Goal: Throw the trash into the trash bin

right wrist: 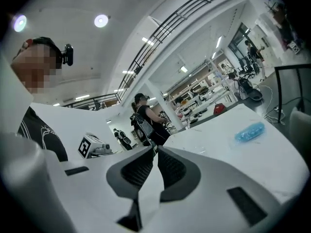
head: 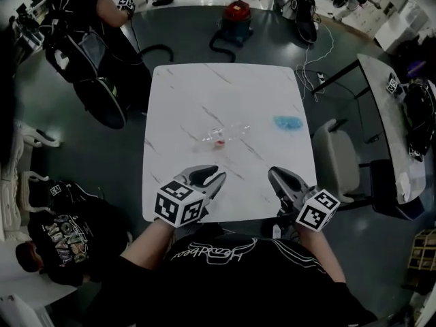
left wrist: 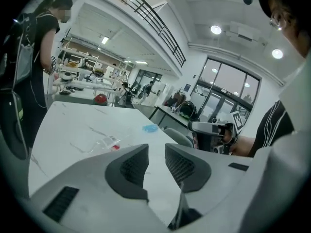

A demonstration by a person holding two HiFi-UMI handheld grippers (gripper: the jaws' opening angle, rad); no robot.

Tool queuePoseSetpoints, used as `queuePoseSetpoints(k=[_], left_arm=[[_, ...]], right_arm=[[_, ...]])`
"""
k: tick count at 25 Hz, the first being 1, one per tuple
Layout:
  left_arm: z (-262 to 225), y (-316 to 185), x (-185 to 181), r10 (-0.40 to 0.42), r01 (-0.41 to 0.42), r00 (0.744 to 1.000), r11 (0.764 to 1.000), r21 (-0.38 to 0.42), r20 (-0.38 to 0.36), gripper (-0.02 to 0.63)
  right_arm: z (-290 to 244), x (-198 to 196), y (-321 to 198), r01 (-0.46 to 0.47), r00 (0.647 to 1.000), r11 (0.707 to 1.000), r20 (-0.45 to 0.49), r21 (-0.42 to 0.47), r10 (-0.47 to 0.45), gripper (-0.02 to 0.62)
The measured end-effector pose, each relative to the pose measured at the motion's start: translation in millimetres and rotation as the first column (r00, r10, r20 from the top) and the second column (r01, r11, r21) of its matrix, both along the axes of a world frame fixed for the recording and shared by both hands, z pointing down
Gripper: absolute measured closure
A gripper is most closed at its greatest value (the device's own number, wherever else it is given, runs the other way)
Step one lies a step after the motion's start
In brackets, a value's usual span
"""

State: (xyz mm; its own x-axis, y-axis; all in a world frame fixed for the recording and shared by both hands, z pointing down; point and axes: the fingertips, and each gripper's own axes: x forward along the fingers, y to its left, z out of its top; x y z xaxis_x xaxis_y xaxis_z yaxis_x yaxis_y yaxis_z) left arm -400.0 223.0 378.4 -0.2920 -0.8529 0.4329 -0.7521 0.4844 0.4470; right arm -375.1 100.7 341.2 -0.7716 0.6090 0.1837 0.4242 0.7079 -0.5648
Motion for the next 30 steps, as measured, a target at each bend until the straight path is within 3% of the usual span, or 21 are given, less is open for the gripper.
queuePoseSetpoints(k=[4,9,14,19,26,30], left_arm=[[22.0,27.3,-35.2,-0.022,0.023,0.999,0.999,-0.040,0.023,0.468],[64.8,49.8,-66.7,0.007,-0.002,0.999,0.990,-0.144,0.036,0.376],[102.1,58.6,-85.1,0.106,-0.076,0.990,0.960,-0.269,0.096,0.374],[125.1,57.6,-109.4,0.137,-0.100,0.986,0.944,-0.313,0.097,0.374],[158.9,55.2,-128.5,0.242,-0.167,0.962,0.886,-0.433,0.125,0.382],[172.1,50.9,-124.7,0.308,-0.218,0.943,0.858,-0.465,0.127,0.419]], right_arm=[[16.3,-21.8,11.7,-0.022,0.999,1.000,-0.039,-0.014,0.021,0.560],[30.6,-36.3,17.8,-0.052,0.996,0.999,-0.075,0.000,0.052,0.560],[47.7,-39.8,9.8,-0.116,0.983,0.992,-0.144,-0.043,0.109,0.560],[57.0,-46.4,-2.6,-0.162,0.970,0.986,-0.188,-0.040,0.152,0.560],[66.9,-42.4,-23.0,-0.221,0.952,0.975,-0.223,-0.021,0.211,0.560],[70.3,-35.4,-37.3,-0.264,0.938,0.964,-0.238,-0.020,0.252,0.560]])
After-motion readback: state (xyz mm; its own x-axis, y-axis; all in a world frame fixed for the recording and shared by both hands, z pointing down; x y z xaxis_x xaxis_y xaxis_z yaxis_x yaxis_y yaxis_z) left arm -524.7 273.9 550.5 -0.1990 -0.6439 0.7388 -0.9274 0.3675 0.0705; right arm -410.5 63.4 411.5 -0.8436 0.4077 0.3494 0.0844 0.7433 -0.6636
